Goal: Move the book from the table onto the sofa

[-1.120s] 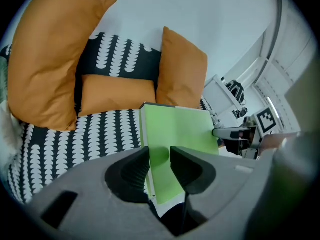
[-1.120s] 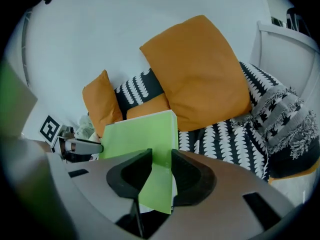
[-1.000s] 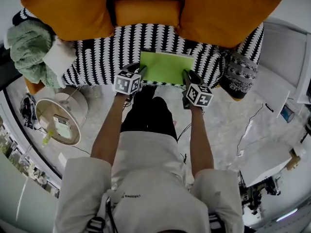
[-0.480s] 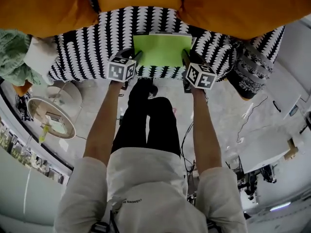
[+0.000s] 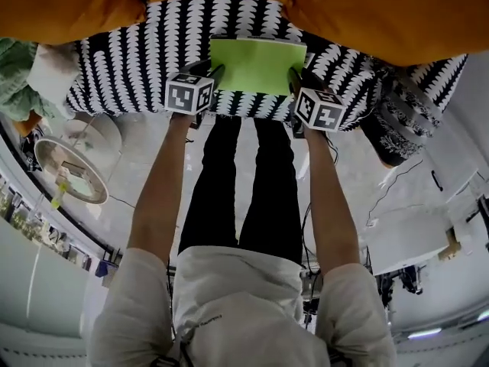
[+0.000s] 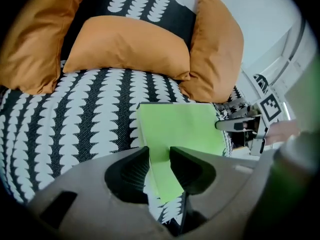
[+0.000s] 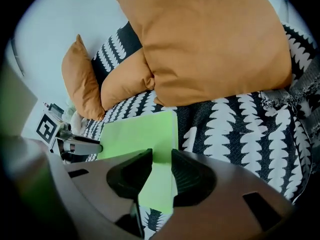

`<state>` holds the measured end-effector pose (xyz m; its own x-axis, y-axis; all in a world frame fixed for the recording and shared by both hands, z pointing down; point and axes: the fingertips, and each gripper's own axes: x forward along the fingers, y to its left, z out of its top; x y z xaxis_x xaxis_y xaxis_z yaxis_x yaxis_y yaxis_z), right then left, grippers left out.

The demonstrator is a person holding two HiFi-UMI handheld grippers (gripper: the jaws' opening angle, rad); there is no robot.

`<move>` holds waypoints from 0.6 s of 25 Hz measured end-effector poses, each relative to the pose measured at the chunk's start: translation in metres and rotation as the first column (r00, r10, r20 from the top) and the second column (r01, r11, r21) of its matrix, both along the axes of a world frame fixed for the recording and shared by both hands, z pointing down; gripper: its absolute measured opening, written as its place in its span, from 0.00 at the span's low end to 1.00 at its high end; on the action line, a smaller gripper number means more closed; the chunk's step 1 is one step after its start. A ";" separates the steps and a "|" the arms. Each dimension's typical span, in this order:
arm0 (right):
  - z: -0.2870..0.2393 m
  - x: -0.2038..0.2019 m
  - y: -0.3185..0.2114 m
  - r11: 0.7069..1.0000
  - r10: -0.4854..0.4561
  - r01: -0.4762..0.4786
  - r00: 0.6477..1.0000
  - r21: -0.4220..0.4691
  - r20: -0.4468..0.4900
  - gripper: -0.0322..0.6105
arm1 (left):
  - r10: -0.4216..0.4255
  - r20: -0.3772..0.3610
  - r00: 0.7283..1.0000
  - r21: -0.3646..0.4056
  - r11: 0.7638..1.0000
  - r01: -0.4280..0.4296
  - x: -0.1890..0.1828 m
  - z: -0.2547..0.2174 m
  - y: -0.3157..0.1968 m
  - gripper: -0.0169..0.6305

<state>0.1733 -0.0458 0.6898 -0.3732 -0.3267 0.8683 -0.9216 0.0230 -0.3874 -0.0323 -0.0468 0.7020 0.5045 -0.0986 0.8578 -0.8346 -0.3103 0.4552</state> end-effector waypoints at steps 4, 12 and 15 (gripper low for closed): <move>0.014 0.012 0.003 1.000 -0.008 0.009 1.000 -0.017 0.030 0.23 | -0.045 0.024 0.999 0.016 0.999 0.045 0.012 0.006 0.003 0.23; 0.015 0.008 -0.002 0.997 -0.069 0.067 0.996 0.037 0.061 0.24 | -0.110 0.103 0.989 0.066 0.992 0.104 0.010 0.006 0.001 0.23; 0.015 0.010 -0.001 0.996 -0.057 0.053 0.997 0.072 0.059 0.24 | -0.141 0.115 0.983 0.110 0.986 0.128 0.011 0.006 0.002 0.23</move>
<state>0.1837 -0.0473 0.7046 -0.4442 -0.3636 0.8188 -0.8927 0.1024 -0.4388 -0.0213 -0.0453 0.7082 0.3730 -0.2482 0.8940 -0.9191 -0.2309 0.3193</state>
